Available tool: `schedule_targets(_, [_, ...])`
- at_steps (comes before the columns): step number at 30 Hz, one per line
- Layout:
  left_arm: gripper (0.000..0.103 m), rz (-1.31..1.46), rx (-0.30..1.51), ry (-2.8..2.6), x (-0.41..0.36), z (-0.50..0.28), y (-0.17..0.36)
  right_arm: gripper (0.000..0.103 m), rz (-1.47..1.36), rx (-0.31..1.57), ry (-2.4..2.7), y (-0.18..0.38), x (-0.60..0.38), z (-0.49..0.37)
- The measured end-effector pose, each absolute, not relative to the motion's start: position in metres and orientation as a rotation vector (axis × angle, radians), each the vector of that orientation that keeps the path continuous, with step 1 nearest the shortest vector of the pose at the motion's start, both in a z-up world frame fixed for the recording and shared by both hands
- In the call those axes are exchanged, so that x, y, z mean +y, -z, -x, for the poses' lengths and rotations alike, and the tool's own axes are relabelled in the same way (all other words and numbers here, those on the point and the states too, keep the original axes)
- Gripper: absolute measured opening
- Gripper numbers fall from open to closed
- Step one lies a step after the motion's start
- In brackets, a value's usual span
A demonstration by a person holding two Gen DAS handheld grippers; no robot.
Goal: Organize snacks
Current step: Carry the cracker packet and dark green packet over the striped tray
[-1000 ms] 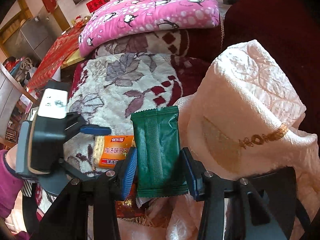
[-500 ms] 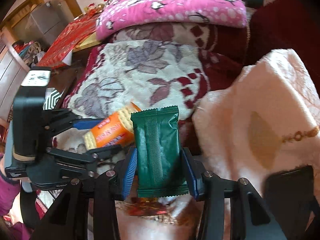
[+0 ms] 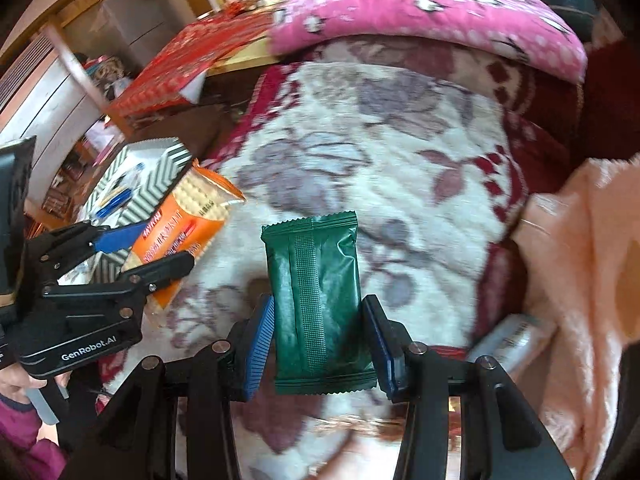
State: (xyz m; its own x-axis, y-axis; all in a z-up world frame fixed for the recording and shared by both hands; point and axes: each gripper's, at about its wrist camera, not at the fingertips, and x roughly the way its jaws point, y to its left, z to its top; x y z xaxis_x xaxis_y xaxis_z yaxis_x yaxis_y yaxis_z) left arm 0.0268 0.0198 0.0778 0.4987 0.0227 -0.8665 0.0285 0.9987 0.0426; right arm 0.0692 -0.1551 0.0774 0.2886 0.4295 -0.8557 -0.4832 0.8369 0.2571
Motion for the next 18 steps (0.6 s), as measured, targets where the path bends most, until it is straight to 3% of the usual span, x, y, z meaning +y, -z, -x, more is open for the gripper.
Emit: schedule_targets(18, [0.054, 0.067, 0.981, -0.228, 0.121, 0.029, -0.110, 0.048, 0.196, 1.106, -0.760, -0.096, -0.056, -0.038])
